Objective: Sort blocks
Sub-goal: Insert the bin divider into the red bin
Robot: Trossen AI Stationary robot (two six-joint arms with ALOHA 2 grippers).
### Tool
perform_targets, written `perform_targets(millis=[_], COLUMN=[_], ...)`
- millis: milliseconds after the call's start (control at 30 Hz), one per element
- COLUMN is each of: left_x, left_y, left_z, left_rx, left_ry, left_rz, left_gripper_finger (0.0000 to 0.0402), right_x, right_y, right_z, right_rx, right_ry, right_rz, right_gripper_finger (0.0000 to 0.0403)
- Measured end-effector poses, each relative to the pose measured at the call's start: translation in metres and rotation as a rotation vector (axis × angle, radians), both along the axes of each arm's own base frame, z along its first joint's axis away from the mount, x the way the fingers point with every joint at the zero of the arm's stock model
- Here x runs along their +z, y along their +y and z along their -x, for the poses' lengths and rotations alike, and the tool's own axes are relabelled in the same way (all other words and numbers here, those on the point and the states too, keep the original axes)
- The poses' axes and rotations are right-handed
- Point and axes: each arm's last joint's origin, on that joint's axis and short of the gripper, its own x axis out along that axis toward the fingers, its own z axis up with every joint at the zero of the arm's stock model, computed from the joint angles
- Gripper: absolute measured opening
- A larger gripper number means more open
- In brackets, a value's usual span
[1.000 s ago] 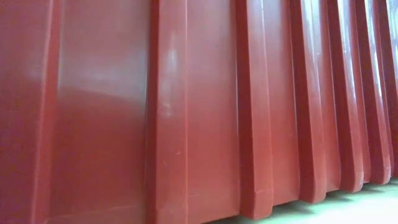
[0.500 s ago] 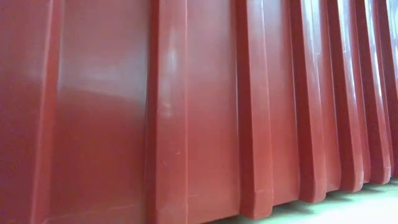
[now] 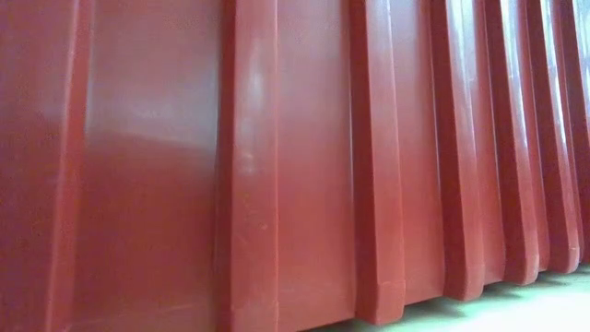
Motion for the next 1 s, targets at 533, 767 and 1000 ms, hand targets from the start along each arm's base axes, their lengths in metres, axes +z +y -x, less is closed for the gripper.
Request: perform_targets(millis=[533, 767, 1000], left_x=[0.014, 0.018, -0.002], left_y=[-0.006, -0.015, -0.019], left_z=[0.027, 0.061, 0.078], left_rx=[0.086, 0.145, 0.189], left_ry=[-0.096, -0.158, -0.058], left_rz=[-0.012, -0.001, 0.074], left_gripper_finger=[0.0049, 0.0097, 0.0107], right_x=[0.002, 0.002, 0.002], right_y=[0.0, 0.0, 0.0], right_z=[0.0, 0.0, 0.0], right_rx=[-0.009, -0.008, -0.011], right_ry=[-0.002, -0.004, -0.001], right_rz=[0.002, -0.001, -0.009], right_gripper_finger=[0.0, 0.0, 0.0])
